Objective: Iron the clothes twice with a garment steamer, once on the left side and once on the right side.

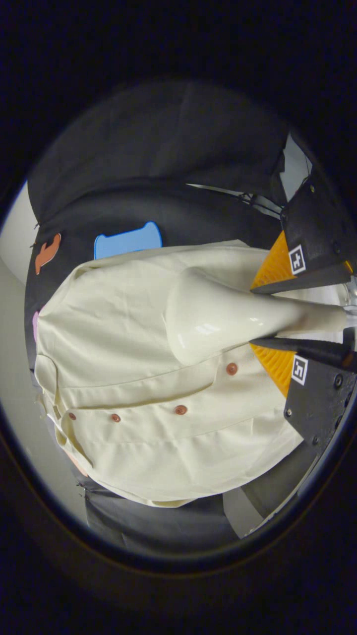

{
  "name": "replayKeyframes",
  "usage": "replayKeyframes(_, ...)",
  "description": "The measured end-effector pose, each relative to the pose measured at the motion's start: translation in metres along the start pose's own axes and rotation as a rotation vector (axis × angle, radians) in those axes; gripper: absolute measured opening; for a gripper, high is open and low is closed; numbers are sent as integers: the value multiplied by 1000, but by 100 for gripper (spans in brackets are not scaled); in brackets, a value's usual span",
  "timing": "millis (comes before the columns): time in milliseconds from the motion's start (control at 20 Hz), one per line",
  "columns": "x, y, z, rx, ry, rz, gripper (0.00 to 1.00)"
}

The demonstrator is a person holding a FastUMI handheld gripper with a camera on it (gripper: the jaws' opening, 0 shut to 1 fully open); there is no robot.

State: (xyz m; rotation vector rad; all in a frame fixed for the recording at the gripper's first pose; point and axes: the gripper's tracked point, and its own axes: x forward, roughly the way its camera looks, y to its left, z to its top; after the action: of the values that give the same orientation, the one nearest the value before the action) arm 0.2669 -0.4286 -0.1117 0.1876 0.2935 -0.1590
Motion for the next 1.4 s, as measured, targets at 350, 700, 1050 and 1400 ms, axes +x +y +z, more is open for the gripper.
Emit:
replayKeyframes(350,-4,-12,-52,-22,50,-23,45)
replayKeyframes(700,-10,-14,-102,-31,57,-8,45)
replayKeyframes(1050,-11,-17,-148,35,60,-2,45)
replayKeyframes(1400,-17,-18,-153,52,-3,-74,45)
